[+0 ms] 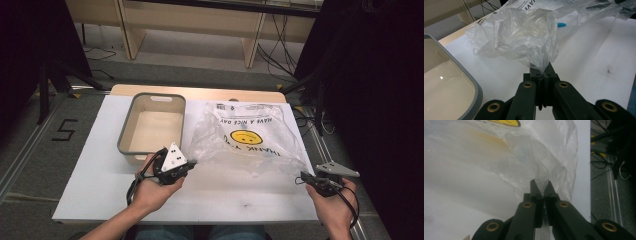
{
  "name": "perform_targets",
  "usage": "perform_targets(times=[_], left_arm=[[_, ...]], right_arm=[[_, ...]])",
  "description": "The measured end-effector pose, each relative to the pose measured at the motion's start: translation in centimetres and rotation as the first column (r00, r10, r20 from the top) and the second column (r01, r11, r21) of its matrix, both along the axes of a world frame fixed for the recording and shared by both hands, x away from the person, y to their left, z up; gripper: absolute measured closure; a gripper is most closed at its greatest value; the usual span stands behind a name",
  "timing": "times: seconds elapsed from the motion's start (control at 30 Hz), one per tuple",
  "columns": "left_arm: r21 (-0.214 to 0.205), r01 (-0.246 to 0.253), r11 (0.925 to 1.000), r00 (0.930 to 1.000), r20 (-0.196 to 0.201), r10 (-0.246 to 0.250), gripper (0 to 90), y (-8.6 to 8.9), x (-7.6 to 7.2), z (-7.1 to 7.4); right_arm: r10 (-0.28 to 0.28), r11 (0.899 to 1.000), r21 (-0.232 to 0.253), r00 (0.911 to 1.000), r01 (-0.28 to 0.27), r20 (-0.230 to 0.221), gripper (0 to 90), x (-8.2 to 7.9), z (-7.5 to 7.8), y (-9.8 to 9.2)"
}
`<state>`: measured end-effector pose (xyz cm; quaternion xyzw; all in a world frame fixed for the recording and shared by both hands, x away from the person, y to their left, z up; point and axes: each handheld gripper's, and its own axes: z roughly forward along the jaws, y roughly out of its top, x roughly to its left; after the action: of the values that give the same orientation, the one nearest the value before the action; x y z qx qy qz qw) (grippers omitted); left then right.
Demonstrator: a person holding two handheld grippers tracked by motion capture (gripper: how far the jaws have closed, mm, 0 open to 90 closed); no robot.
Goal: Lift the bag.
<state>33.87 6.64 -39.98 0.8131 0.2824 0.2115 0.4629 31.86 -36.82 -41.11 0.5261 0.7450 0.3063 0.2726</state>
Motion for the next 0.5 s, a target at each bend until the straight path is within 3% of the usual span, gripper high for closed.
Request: perform_targets(times=[0.2, 0.5], left_arm=[[-0.017, -0.004, 0.9998, 0.9999, 0.011, 0.005, 89.3, 0.0, 0.1, 0.2], [-0.039, -0.015, 0.9991, 0.9992, 0.035, 0.017, 89.3, 0.4, 0.4, 0.6]], right_arm=[[-0.022, 1.0, 0.003, 0.9968, 0.021, 0.077, 90.0, -0.1, 0.7, 0.2], [-0.037, 0.999, 0.017, 0.9799, 0.034, 0.196, 90.0, -0.3, 1.8, 0.4]])
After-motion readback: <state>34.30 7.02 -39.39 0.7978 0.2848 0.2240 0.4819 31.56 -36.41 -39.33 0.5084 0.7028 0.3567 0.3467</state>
